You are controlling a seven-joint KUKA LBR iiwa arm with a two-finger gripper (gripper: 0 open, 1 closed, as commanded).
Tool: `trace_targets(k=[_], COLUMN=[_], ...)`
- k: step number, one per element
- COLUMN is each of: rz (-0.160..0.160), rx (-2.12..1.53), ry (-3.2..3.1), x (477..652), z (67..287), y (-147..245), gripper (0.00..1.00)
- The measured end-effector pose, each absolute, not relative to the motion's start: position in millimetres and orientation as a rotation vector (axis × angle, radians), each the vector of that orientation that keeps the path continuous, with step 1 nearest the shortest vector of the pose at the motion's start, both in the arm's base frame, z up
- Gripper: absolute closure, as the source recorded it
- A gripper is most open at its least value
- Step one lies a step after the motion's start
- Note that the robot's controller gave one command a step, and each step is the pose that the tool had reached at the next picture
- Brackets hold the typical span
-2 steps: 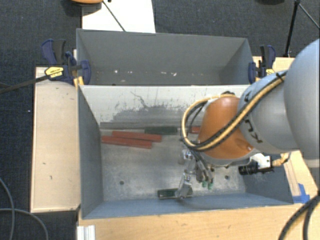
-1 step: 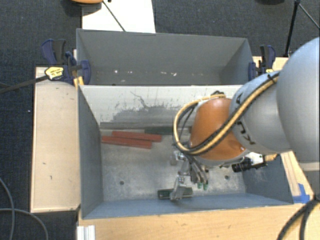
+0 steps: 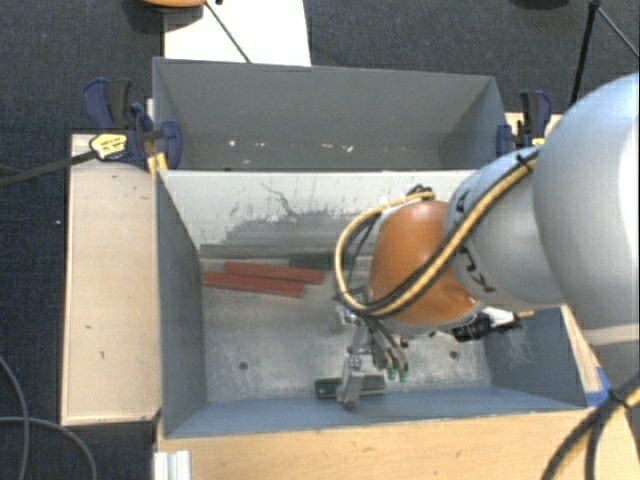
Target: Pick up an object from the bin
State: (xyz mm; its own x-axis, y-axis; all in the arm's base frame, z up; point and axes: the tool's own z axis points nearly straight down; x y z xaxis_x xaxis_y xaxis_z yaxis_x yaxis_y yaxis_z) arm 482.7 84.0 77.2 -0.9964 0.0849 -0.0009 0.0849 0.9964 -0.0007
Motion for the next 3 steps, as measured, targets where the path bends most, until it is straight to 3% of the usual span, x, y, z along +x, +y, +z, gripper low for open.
trace_targets(k=[1, 2, 3], rz=[-0.001, -0.001, 0.002], rx=[-0.281, -0.281, -0.388], ry=[3.133, 3.133, 3.12], x=[477.3, 477.3, 519.4], z=[72, 72, 104], y=[67, 67, 59], gripper=[1.0, 1.0, 1.0])
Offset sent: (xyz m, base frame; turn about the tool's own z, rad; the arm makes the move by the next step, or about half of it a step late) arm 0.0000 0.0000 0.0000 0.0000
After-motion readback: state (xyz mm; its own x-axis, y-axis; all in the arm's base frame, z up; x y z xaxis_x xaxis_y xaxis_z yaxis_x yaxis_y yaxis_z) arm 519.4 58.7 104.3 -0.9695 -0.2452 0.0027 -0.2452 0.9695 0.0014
